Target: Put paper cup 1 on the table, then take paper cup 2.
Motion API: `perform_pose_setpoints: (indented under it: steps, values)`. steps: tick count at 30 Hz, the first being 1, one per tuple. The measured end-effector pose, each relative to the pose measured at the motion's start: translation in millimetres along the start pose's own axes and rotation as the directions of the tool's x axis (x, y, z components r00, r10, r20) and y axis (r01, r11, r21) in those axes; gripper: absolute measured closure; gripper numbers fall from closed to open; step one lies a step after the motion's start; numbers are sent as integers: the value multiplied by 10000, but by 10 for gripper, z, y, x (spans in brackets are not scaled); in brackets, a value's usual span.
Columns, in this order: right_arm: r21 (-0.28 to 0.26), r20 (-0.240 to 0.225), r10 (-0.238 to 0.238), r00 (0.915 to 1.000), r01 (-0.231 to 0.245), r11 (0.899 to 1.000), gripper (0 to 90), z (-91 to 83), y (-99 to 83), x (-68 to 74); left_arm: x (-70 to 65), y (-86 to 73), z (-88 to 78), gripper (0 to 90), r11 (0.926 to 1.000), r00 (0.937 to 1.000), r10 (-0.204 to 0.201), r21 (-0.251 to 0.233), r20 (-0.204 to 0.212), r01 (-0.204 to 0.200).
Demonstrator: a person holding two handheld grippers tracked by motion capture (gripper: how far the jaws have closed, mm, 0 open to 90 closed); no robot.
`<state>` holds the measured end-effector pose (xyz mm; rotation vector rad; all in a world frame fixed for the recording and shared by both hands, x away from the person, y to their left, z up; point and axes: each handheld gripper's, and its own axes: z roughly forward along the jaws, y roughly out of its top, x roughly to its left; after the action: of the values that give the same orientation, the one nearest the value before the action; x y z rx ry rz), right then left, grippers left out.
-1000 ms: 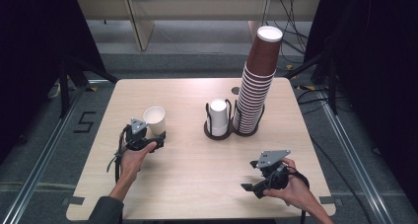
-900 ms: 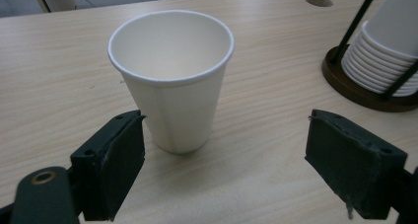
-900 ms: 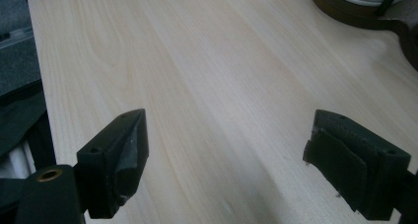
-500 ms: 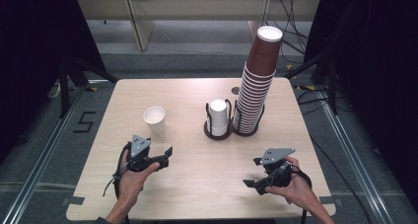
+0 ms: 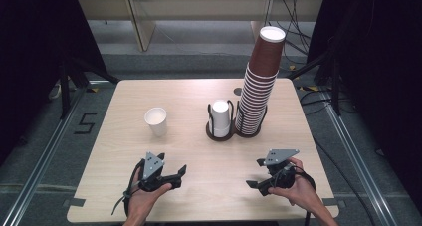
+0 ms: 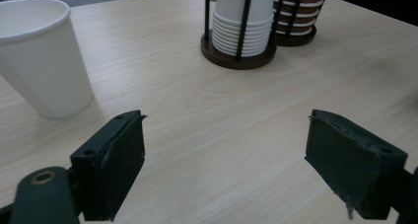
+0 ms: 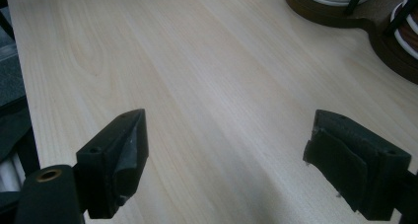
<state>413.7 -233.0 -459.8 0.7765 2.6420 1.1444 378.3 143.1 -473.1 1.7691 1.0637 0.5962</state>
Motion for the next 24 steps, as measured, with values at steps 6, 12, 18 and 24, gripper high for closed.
perform_pose_setpoints:
  steps: [6,12,18,24]
  values:
    - [-136,66,147,9999,-146,9998,163,-33,2,-25,-92,-101,-38,146,9997,9994,216,144,270,-220]
    - [-593,568,648,9963,-614,9964,163,-146,48,-84,-125,-193,-48,146,9992,9987,282,259,434,-293]
    - [-1437,1007,1428,9846,-1276,9814,158,-366,203,-225,-152,-248,-32,146,9979,9974,518,374,497,-537]
    - [-2347,1462,1647,9755,-1275,9637,159,-600,439,-422,-152,-274,-5,146,9971,9968,561,493,561,-588]
